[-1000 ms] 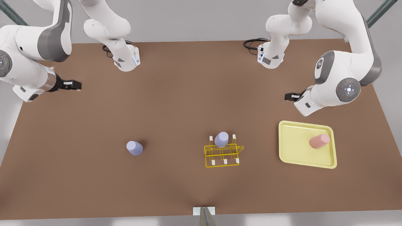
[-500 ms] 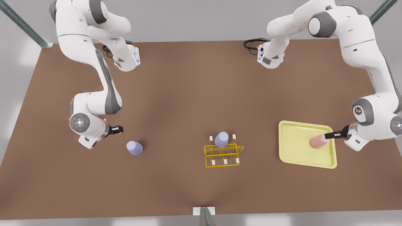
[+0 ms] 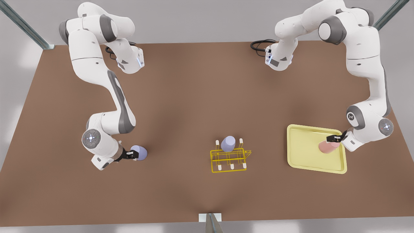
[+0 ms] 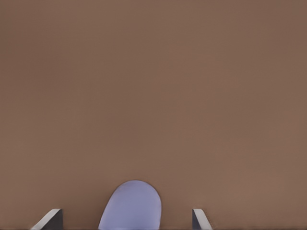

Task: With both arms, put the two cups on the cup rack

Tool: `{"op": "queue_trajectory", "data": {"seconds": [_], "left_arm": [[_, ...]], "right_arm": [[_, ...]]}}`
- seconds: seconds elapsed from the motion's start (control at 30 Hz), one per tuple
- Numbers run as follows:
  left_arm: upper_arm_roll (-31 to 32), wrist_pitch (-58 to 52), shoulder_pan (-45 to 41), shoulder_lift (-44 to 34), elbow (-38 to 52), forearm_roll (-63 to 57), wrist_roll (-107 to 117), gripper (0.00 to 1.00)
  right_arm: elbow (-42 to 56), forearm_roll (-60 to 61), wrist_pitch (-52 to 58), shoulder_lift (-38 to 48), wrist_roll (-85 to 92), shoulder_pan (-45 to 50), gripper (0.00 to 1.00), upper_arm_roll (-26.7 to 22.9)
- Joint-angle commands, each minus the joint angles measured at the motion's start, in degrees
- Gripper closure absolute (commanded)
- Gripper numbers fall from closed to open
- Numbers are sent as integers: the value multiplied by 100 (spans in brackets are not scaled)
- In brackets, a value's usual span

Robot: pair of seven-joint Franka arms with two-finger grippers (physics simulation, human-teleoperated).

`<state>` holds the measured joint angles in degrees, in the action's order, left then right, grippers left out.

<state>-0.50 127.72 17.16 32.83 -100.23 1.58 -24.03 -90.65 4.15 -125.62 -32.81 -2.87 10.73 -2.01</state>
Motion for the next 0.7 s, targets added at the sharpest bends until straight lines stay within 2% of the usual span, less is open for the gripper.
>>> {"op": "queue_trajectory", "data": {"seconds": [0.0,0.47,0.5,0.67], "left_arm": [[-12,525,-11,22,-110,0,-1034,0],[-170,710,-134,286,-189,176,-1043,0],[-170,701,-143,268,-189,176,-1043,15],[-161,640,-178,84,-189,176,-1051,17]], "right_arm": [[-93,42,-50,-6,-407,43,0,7],[-691,42,-67,-155,-407,175,0,-1],[-638,42,-138,-313,-407,175,0,-1],[-603,59,-568,-489,-460,175,0,-1]]}}
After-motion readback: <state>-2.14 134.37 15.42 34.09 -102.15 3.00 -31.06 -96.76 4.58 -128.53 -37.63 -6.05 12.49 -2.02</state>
